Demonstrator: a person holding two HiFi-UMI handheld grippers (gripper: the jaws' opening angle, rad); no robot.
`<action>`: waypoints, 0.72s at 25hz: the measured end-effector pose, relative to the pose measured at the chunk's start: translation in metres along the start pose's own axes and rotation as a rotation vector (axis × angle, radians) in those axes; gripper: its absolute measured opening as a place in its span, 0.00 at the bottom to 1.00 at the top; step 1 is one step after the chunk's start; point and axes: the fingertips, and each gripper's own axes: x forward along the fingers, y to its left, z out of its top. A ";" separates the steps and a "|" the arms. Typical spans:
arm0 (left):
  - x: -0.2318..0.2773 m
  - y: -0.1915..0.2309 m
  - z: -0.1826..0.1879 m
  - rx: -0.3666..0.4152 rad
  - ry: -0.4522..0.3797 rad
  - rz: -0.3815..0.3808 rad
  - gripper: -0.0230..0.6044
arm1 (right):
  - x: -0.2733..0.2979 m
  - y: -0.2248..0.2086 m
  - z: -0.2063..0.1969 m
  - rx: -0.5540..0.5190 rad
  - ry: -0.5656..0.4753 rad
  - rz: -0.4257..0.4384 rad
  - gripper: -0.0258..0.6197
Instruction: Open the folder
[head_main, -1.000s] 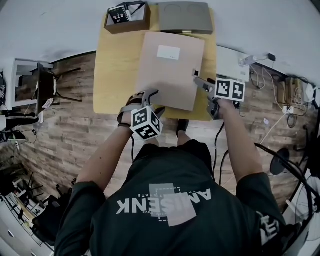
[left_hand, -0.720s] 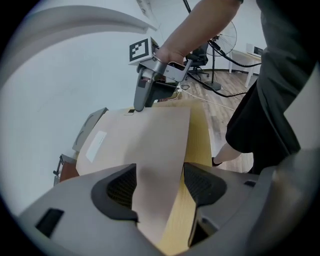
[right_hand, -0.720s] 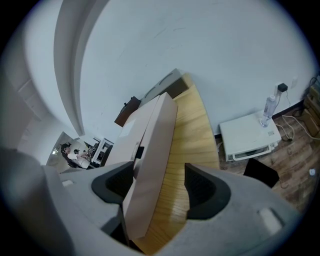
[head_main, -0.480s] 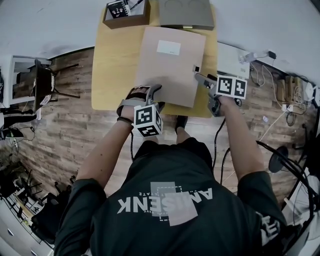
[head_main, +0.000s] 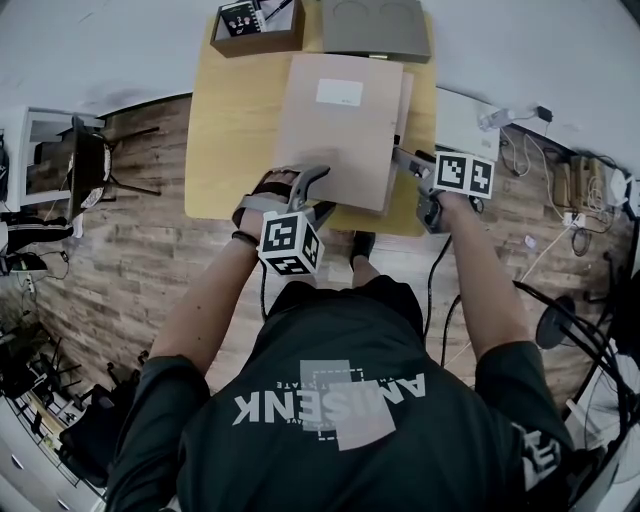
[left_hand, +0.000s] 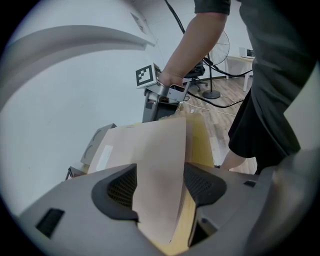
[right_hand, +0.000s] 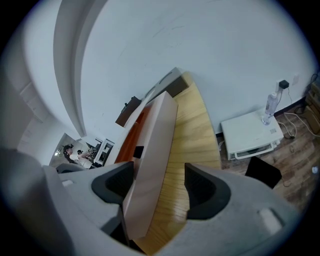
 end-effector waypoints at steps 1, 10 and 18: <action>-0.001 0.000 0.000 -0.002 -0.004 0.003 0.50 | 0.000 0.000 0.000 0.002 -0.002 0.000 0.51; -0.025 0.008 -0.004 -0.201 -0.117 0.055 0.43 | -0.001 -0.002 -0.001 0.017 0.001 0.008 0.51; -0.058 0.034 0.005 -0.316 -0.293 0.274 0.40 | -0.001 -0.002 0.000 0.002 0.022 0.001 0.51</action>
